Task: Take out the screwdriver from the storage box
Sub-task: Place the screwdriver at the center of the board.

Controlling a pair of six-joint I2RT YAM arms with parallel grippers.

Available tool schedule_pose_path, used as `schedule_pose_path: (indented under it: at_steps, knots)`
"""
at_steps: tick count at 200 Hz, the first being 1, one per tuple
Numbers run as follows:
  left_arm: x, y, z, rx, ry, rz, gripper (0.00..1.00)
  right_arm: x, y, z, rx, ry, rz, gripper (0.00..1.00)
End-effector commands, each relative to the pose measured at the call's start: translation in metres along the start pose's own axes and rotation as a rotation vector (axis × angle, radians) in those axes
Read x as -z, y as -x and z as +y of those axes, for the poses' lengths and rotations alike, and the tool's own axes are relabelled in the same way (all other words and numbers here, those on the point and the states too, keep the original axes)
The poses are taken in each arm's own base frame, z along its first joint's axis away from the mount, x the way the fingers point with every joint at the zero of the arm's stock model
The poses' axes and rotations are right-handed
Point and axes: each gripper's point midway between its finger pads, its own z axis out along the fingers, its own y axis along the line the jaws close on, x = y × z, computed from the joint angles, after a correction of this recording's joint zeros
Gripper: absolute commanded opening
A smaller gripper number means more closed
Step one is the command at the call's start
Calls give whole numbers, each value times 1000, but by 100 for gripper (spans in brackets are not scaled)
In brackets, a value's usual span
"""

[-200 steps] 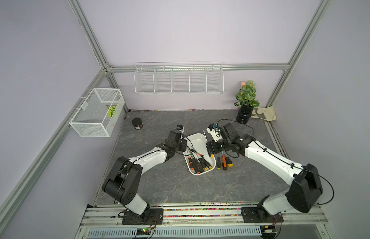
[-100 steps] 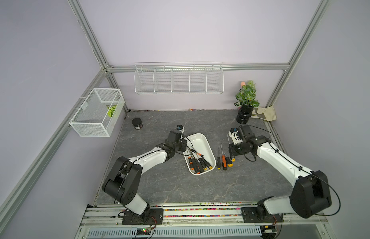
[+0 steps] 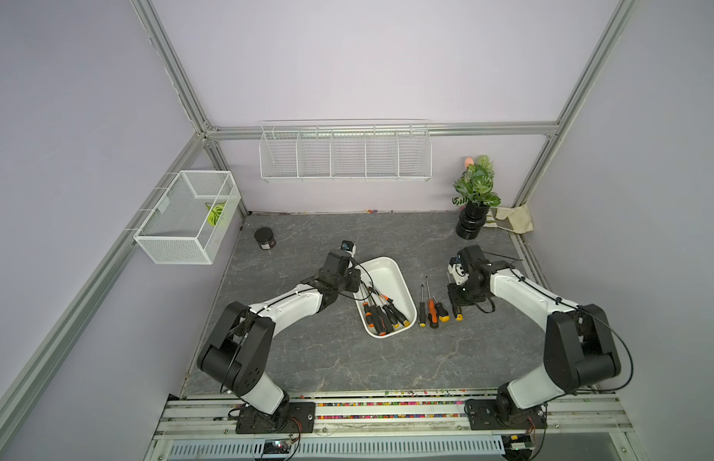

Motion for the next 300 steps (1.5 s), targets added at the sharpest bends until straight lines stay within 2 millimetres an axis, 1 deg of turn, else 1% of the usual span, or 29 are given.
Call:
schedule_pose_path:
  at_steps: [1, 26, 56, 99, 116, 130, 165, 190, 225, 247, 271, 300]
  knots:
    - [-4, 3, 3, -29, 13, -27, 0, -16, -11, -4, 4, -7, 47, 0]
    - [-5, 1, 4, -34, 16, -26, 0, -22, -16, -6, -4, -7, 68, 0]
    - [-7, -1, 4, -31, 13, -24, 0, -23, -13, -8, -22, -2, 64, 0]
    - [-5, 1, 4, -29, 13, -33, 0, -29, -16, -10, -42, 12, 73, 0]
    - [-5, 1, 4, -29, 13, -32, 0, -32, -16, -9, -51, 24, 76, 5]
    - [-5, 1, 3, -29, 12, -32, 0, -33, -17, -8, -53, 29, 80, 5]
    - [-6, 0, 3, -28, 10, -28, 0, -34, -17, -6, -65, 49, 78, 4]
    - [-6, 1, 3, -28, 10, -31, 0, -36, -15, -2, -81, 84, 72, 2]
    - [-6, 0, 4, -31, 17, -29, 0, -39, -13, 3, -98, 125, 75, 1]
    - [-6, 0, 5, -32, 19, -31, 0, -39, -14, 1, -100, 114, 79, 1]
    - [-7, 0, 4, -32, 14, -30, 0, -36, -15, -2, -94, 94, 74, 8]
    - [-8, -1, 3, -31, 12, -30, 0, -32, -15, -4, -95, 84, 60, 26]
